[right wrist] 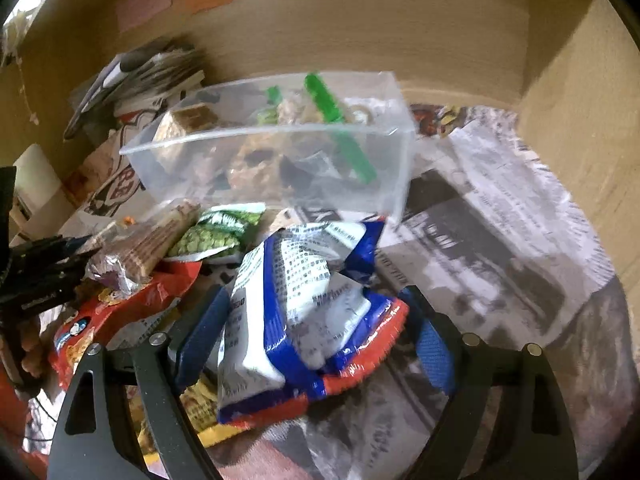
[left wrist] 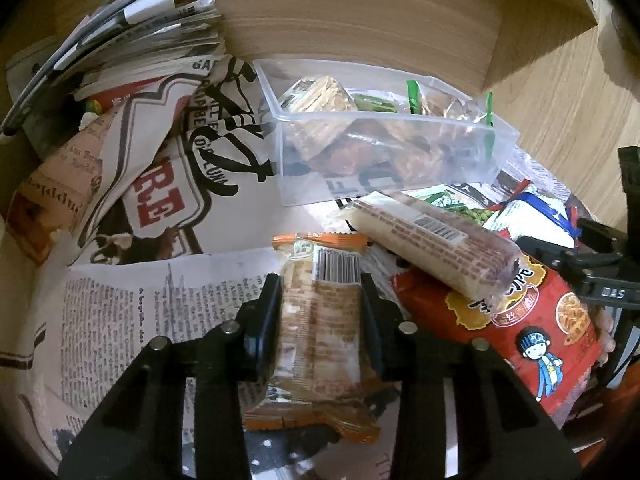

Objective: Organize snacks
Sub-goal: 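Grasp the wrapped cake bar with the left tool while the right tool grasps the blue-white chip bag, then carry the blue-white chip bag into the box and open the right tool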

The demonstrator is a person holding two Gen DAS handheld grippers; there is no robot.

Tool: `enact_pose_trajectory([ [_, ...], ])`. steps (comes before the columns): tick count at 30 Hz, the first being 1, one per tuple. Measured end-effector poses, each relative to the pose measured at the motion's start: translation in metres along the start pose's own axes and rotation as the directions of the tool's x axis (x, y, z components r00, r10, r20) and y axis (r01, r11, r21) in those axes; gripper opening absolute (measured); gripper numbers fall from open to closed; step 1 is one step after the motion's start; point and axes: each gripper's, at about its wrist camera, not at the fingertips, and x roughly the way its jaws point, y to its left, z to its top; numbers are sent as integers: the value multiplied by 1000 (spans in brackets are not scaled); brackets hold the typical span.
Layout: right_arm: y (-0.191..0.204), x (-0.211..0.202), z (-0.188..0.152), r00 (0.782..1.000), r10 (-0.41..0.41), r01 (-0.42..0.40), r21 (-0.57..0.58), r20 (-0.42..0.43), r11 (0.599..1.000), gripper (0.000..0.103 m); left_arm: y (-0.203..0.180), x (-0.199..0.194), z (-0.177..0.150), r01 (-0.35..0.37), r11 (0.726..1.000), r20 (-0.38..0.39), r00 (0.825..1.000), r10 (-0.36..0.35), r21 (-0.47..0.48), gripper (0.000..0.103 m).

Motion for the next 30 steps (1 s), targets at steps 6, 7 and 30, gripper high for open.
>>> enact_pose_trajectory([
  [6, -1, -3, 0, 1000, 13, -13, 10, 21, 1000, 50, 5, -9, 3, 10, 1000, 28, 1000, -9, -17, 37],
  [7, -2, -4, 0, 1000, 11, -12, 13, 26, 1000, 49, 5, -12, 5, 10, 1000, 38, 999, -10, -17, 37],
  [30, 11, -71, 53, 961, 18, -7, -40, 277, 999, 46, -18, -70, 71, -4, 998, 274, 962, -12, 57, 37],
])
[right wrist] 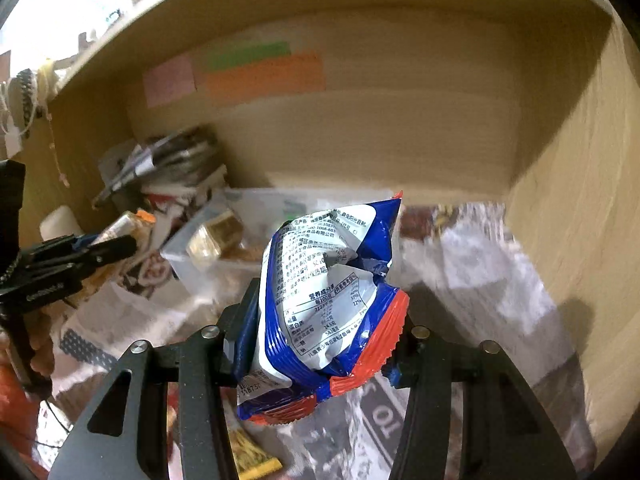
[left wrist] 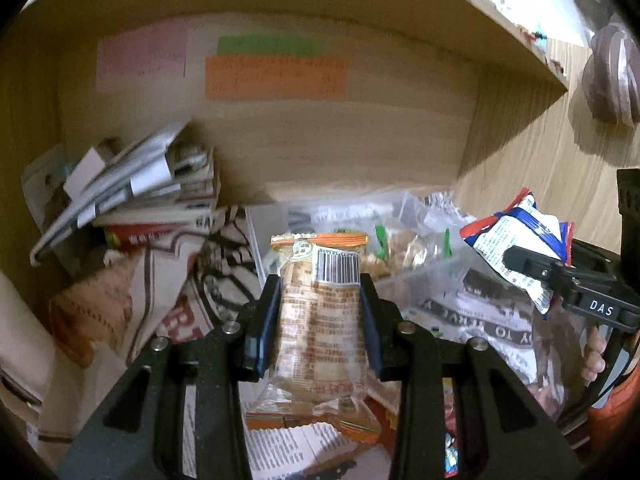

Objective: Organize snacks
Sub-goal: 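Carry the blue-white chip bag into the box and open the right tool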

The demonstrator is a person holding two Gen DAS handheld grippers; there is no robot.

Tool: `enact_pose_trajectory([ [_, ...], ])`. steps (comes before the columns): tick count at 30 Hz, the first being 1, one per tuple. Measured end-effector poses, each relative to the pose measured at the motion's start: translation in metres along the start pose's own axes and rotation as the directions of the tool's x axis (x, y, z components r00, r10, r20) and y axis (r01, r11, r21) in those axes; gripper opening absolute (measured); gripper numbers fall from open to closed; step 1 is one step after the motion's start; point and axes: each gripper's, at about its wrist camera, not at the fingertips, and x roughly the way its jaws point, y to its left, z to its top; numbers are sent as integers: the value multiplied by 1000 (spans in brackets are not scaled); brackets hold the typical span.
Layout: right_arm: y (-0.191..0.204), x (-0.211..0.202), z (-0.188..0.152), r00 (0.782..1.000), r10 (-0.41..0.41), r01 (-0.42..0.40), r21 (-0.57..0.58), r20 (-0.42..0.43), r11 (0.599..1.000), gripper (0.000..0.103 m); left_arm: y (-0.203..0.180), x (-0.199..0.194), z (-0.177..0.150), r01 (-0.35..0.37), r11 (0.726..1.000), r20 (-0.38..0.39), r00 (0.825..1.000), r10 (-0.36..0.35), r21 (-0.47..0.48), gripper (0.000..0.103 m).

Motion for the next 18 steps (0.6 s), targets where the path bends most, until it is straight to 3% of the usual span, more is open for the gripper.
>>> enact_pose_trajectory([
  [9, 16, 10, 30, 997, 34, -31, -44, 68, 999, 46, -5, 3, 27, -10, 999, 62, 998, 8, 30, 37],
  [18, 19, 38, 48, 998, 42, -39, -53, 47, 998, 46, -6, 30, 45, -13, 1000, 53, 999, 12, 24, 37],
])
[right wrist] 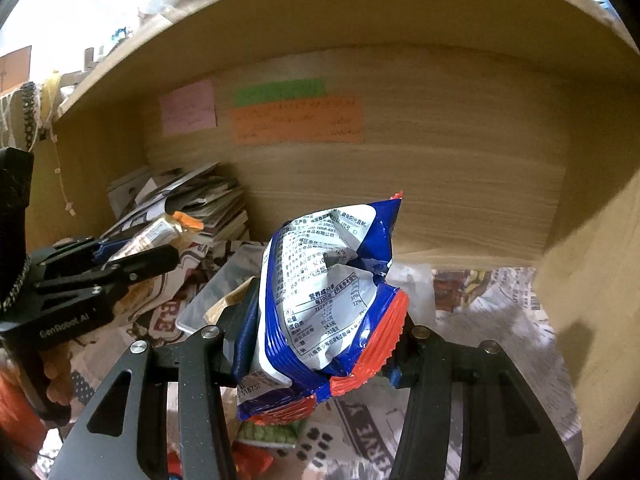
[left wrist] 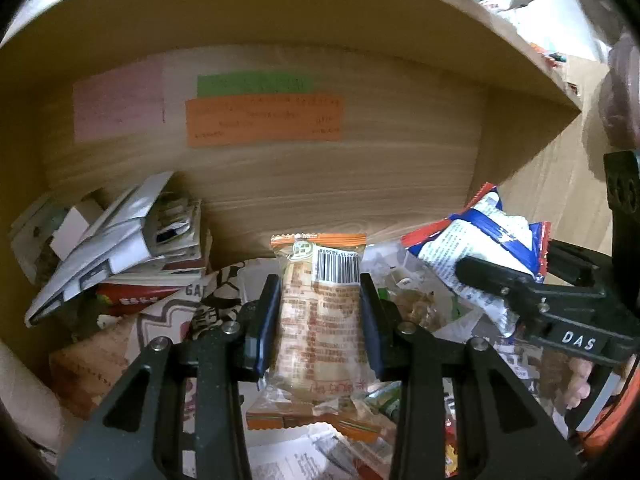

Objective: Organize snacks
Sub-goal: 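Carry the blue-white chip bag into the box and open the right tool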

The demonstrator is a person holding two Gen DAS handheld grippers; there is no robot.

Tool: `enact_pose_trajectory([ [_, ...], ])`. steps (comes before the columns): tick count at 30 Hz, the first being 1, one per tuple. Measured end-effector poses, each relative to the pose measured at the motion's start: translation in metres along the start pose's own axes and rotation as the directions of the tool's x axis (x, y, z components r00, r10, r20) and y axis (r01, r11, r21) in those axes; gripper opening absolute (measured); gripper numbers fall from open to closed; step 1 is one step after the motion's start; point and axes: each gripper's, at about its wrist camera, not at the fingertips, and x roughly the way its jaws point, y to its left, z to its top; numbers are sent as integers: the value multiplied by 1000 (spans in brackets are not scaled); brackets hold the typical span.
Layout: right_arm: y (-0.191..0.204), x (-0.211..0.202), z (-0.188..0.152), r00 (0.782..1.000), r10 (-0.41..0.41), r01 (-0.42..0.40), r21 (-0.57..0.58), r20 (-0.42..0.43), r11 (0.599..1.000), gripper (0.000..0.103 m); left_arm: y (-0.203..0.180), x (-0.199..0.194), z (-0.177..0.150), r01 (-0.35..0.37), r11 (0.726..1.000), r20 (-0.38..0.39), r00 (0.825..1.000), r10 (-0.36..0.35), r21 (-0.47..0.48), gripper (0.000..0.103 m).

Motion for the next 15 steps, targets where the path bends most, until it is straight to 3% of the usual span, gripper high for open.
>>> enact_pose_trajectory([
  [15, -3, 72, 10, 991, -12, 12, -4, -133, 1000, 46, 8, 67, 9, -16, 1000, -72, 997, 14, -27, 37],
])
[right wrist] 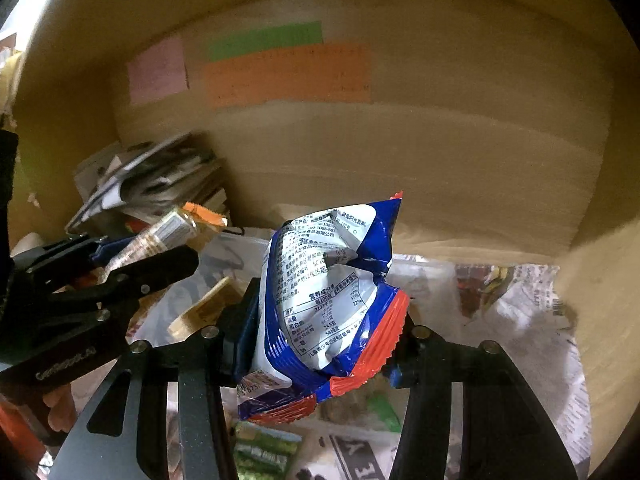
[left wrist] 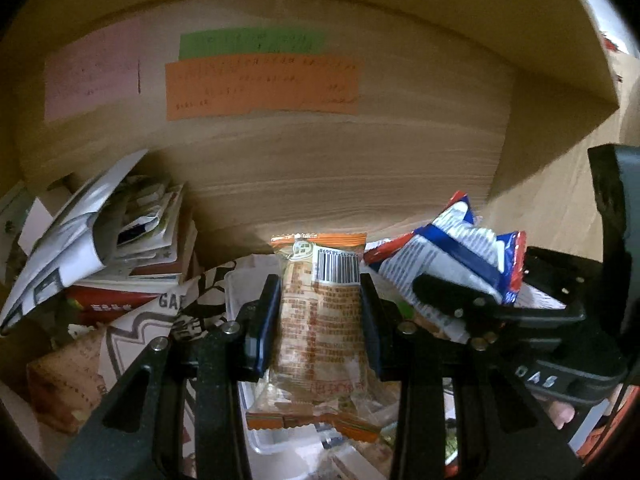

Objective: Organize snacks
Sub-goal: 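Carry the blue-white chip bag into the box and open the right tool, then grasp the green pea snack packet with the right tool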

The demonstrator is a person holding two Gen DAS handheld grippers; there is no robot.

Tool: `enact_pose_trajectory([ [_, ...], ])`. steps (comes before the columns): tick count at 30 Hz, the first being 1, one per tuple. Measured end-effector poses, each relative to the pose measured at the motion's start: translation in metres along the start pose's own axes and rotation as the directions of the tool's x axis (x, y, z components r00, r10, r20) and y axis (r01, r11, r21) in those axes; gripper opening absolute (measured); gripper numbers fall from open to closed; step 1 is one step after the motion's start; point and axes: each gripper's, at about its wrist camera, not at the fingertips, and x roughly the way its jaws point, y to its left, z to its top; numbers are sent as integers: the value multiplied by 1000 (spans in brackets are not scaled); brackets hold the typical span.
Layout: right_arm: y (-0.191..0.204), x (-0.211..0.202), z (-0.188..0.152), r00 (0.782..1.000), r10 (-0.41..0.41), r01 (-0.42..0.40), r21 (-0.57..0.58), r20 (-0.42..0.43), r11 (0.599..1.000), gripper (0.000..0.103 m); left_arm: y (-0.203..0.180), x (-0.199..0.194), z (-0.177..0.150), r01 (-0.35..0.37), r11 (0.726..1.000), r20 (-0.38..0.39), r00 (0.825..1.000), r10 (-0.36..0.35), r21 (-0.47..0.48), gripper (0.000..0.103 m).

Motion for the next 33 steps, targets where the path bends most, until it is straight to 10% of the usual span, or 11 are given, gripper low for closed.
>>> enact_pose_trajectory([
  [17, 5, 17, 0, 998, -27, 24, -54, -50, 998, 58, 16, 37, 2, -19, 997, -80, 997, 12, -81, 48],
  [33, 2, -35, -12, 997, -53, 56, -41, 62, 998, 71, 9, -25, -11, -1, 1000, -8, 1000, 1, -32, 68],
])
